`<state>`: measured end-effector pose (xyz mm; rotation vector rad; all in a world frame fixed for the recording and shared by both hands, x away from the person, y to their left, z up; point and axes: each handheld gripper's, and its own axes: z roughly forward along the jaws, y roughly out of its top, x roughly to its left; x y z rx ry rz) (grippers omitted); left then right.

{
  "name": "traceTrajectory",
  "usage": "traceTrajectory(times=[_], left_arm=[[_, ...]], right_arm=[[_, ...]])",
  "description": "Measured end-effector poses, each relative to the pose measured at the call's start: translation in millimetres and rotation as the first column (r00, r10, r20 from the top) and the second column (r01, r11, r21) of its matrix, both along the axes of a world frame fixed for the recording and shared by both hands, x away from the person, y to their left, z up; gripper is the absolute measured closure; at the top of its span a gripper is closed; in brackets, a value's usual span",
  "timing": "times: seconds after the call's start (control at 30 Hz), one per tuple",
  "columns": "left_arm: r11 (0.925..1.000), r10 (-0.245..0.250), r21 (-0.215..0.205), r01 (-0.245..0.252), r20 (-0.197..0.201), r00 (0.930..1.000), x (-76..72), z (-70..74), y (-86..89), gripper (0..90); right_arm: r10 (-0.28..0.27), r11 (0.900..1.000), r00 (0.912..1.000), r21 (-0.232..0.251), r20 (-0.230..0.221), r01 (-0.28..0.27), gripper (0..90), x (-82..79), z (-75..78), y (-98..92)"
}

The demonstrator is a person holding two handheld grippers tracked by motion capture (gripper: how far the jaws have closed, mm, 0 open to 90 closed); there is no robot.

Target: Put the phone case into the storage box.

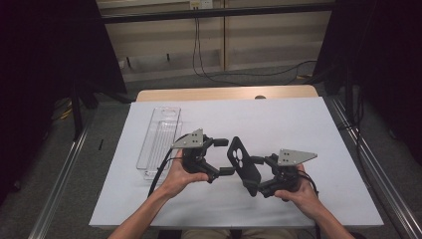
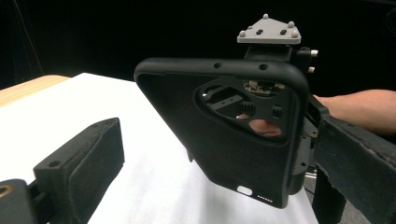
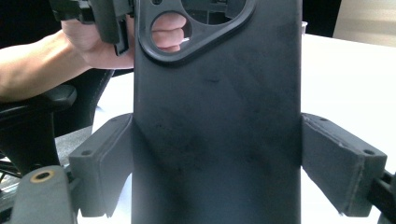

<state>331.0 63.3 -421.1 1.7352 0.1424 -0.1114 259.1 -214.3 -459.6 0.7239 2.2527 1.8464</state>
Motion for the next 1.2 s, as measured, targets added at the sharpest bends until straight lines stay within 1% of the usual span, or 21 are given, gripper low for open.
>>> traceTrajectory(times=[0.03, 0.13, 0.2, 0.23, 0.33, 0.4, 0.43, 0.53, 0.57, 0.63, 0.73, 0.77, 0.83, 0.87, 0.93, 1.0, 1.03, 1.07, 1.13, 1.17, 1.2], left_arm=[[0.9998, -0.016, -0.012, 0.016, -0.006, 0.9999, 0.8, -0.8, -0.5, 2.3], [0.9999, -0.007, -0.015, 0.007, 0.002, 1.0000, 0.4, -1.5, -1.3, 2.9], [0.9997, -0.015, -0.017, 0.015, 0.002, 0.9999, 1.0, -1.5, -1.0, 3.9], [0.9997, -0.022, -0.009, 0.022, -0.002, 0.9998, 1.3, -1.0, -0.3, 3.9], [0.9996, -0.025, -0.015, 0.025, 0.005, 0.9997, 2.3, -0.9, 0.4, 4.3], [0.9995, -0.024, -0.020, 0.025, 0.007, 0.9997, 2.4, -1.2, 0.5, 4.8], [0.9990, -0.027, -0.036, 0.027, 0.001, 0.9996, 2.0, -1.6, -0.5, 4.9], [0.9988, -0.039, -0.030, 0.039, 0.007, 0.9992, 2.4, -0.9, -0.1, 4.9], [0.9989, -0.027, -0.040, 0.027, 0.003, 0.9996, 1.2, -0.8, -0.9, 4.8], [0.9975, -0.054, -0.045, 0.054, 0.005, 0.9985, 1.9, -0.7, -0.6, 4.6], [0.9970, -0.050, -0.058, 0.051, 0.006, 0.9987, 1.9, -0.5, -1.2, 4.4], [0.9958, -0.056, -0.072, 0.056, 0.005, 0.9984, 0.9, -0.4, -2.0, 4.3], [0.9959, -0.053, -0.073, 0.054, 0.012, 0.9985, 0.3, 0.6, -2.4, 4.4], [0.9952, -0.051, -0.082, 0.053, 0.025, 0.9984, 0.3, 0.7, -2.5, 4.4], [0.9937, -0.064, -0.092, 0.065, 0.011, 0.9979, -0.8, 0.9, -3.5, 4.3], [0.9939, -0.073, -0.082, 0.074, 0.019, 0.9971, -1.0, 1.0, -3.6, 4.5], [0.9933, -0.075, -0.086, 0.077, 0.025, 0.9969, -1.1, 0.9, -3.8, 4.7], [0.9922, -0.089, -0.085, 0.091, 0.024, 0.9958, -1.3, 0.8, -3.9, 5.4], [0.9921, -0.096, -0.079, 0.098, 0.024, 0.9950, -1.4, 1.1, -3.5, 6.5], [0.9901, -0.108, -0.089, 0.109, 0.015, 0.9940, -2.4, 0.8, -3.7, 8.9], [0.9905, -0.107, -0.085, 0.108, 0.020, 0.9941, -2.3, 1.0, -3.5, 9.2]], right_arm=[[0.002, 1.000, 1.0000, 0.000, -0.002, -0.002, 14.0, -0.2, -0.1, 0.6], [0.011, 1.000, 0.9999, 0.010, -0.013, -0.011, 14.0, 0.0, -0.6, 2.1], [0.018, 1.000, 0.9998, 0.006, -0.009, -0.018, 14.0, -0.1, -0.3, 3.2], [0.023, 1.000, 0.9997, 0.009, -0.011, -0.023, 14.0, -0.2, -0.3, 3.5], [0.032, 0.999, 0.9994, 0.009, -0.013, -0.031, 14.0, -0.3, -0.6, 4.9], [0.034, 0.999, 0.9993, 0.011, -0.012, -0.034, 14.0, 0.1, -0.7, 5.0], [0.036, 0.999, 0.9993, 0.013, -0.012, -0.036, 14.0, 0.3, -0.7, 5.0], [0.041, 0.999, 0.9991, 0.018, -0.016, -0.040, 14.0, 0.1, -0.4, 5.0], [0.044, 0.999, 0.9989, 0.021, -0.015, -0.044, 14.0, 0.2, -0.4, 5.0], [0.046, 0.999, 0.9989, 0.022, -0.013, -0.046, 14.0, 0.1, 0.0, 4.8], [0.053, 0.998, 0.9985, 0.033, -0.014, -0.052, 13.9, -0.1, 0.5, 5.0], [0.054, 0.998, 0.9984, 0.037, -0.015, -0.054, 13.9, -0.4, 1.0, 5.2], [0.063, 0.997, 0.9979, 0.045, -0.016, -0.062, 13.9, -0.2, 1.3, 5.1], [0.068, 0.996, 0.9975, 0.050, -0.018, -0.067, 13.9, -0.2, 1.4, 5.0], [0.078, 0.996, 0.9968, 0.053, -0.019, -0.077, 13.9, -0.4, 1.6, 5.4], [0.085, 0.995, 0.9963, 0.049, -0.012, -0.085, 13.9, -0.5, 1.8, 6.2], [0.093, 0.995, 0.9955, 0.049, -0.018, -0.092, 13.9, -0.9, 1.8, 6.7], [0.098, 0.994, 0.9951, 0.047, -0.017, -0.097, 13.9, -1.0, 1.6, 7.3], [0.103, 0.994, 0.9945, 0.049, -0.018, -0.102, 13.9, -1.3, 1.6, 8.0], [0.103, 0.994, 0.9945, 0.048, -0.018, -0.102, 13.9, -1.3, 1.6, 7.8], [0.108, 0.993, 0.9940, 0.046, -0.018, -0.107, 13.9, -1.3, 1.7, 7.6]])
